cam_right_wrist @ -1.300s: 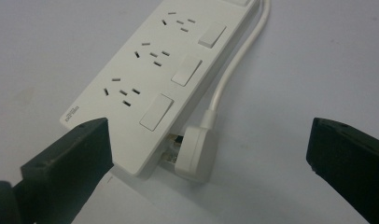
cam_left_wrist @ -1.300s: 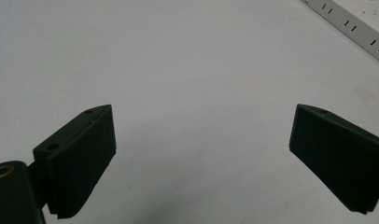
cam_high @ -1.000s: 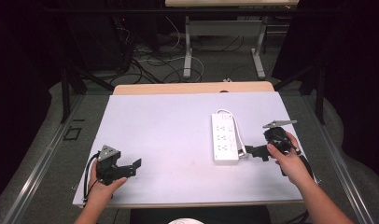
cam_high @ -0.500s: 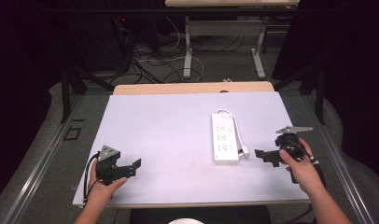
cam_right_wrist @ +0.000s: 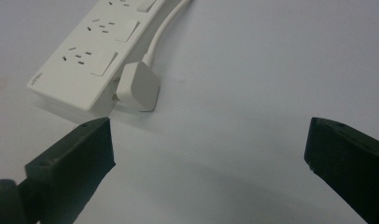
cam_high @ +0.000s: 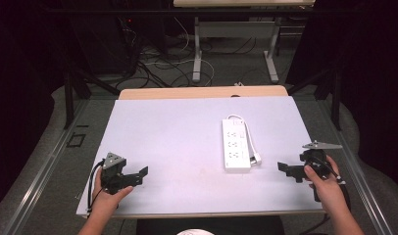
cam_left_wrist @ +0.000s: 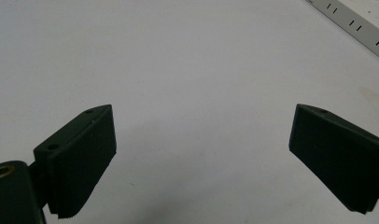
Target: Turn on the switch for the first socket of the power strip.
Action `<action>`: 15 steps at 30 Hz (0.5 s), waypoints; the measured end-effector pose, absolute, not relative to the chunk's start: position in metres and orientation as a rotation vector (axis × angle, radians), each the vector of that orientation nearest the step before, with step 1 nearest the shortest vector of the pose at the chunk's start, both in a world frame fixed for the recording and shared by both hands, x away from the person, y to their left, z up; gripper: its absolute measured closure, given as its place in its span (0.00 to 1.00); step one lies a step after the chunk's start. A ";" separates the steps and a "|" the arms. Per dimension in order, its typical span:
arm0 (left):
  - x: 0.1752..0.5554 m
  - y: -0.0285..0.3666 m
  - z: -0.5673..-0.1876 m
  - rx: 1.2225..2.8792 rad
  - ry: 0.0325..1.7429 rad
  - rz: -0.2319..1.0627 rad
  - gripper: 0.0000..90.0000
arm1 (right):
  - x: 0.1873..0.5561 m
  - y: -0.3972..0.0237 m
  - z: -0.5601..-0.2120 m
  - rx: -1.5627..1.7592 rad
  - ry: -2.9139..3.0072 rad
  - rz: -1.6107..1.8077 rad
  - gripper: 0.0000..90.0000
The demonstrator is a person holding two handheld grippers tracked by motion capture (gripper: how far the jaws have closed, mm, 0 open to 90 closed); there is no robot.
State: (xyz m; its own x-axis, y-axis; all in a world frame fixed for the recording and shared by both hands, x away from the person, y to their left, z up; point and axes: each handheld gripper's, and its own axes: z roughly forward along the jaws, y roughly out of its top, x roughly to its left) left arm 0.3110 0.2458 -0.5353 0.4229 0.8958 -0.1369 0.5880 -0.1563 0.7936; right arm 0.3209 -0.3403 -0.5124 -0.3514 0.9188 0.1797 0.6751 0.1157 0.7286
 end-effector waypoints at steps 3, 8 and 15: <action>0.311 0.246 -0.536 1.851 1.266 0.473 0.08 | 0.318 -0.345 -0.518 1.579 2.064 1.080 0.01; 0.311 0.246 -0.535 1.857 1.268 0.473 0.08 | 0.315 -0.353 -0.529 1.603 2.020 1.054 0.01; 0.311 0.246 -0.535 1.856 1.268 0.473 0.08 | 0.314 -0.362 -0.537 1.634 1.977 1.065 0.01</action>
State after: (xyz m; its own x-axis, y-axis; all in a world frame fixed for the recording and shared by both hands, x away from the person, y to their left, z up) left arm 0.3111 0.2460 -0.5353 0.4222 0.8962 -0.1360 0.5882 -0.1567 0.7934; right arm 0.3143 -0.3623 -0.5372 -0.2650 0.9468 0.1827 0.6732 0.0460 0.7380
